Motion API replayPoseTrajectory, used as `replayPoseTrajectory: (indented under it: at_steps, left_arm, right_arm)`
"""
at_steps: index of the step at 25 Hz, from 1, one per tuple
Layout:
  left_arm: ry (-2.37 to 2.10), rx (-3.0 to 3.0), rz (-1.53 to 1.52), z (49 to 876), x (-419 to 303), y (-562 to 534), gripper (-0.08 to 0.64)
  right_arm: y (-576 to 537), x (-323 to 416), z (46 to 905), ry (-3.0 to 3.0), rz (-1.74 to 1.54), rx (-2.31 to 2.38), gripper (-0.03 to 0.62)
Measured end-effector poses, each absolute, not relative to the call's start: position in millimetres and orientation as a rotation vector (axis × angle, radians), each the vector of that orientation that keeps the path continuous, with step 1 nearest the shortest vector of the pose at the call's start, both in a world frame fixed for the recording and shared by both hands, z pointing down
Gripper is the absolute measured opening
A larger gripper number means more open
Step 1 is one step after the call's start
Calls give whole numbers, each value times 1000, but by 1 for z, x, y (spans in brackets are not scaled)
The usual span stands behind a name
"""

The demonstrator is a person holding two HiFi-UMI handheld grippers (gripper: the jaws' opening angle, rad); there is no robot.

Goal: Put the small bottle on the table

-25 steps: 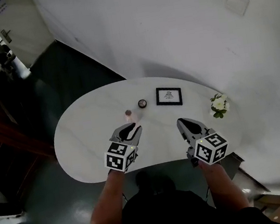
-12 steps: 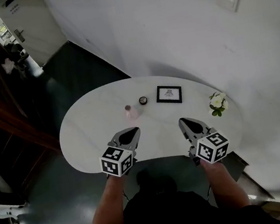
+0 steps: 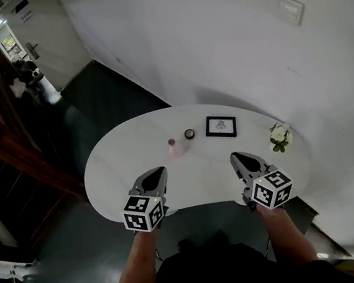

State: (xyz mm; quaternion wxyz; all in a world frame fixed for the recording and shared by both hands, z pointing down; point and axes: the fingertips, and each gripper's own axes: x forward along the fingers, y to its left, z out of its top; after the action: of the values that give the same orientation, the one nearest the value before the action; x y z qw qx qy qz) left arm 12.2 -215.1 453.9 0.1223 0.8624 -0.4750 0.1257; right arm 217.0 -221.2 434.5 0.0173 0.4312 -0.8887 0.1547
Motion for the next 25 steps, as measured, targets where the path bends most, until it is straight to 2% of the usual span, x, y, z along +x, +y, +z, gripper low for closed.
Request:
replayPoseTrajectory:
  at_steps: [12, 19, 25]
  left_arm:
    - [-1551, 2552, 407, 404, -69, -252, 11]
    - [-1602, 2554, 277, 382, -74, -262, 11]
    - [-1667, 2554, 250, 370, -77, -257, 11]
  right_arm:
    - [-251, 171, 370, -2836, 287, 1308, 6]
    - [-257, 152, 334, -2895, 156, 1280, 6]
    - [-256, 148, 340, -2902, 179, 1283, 6]
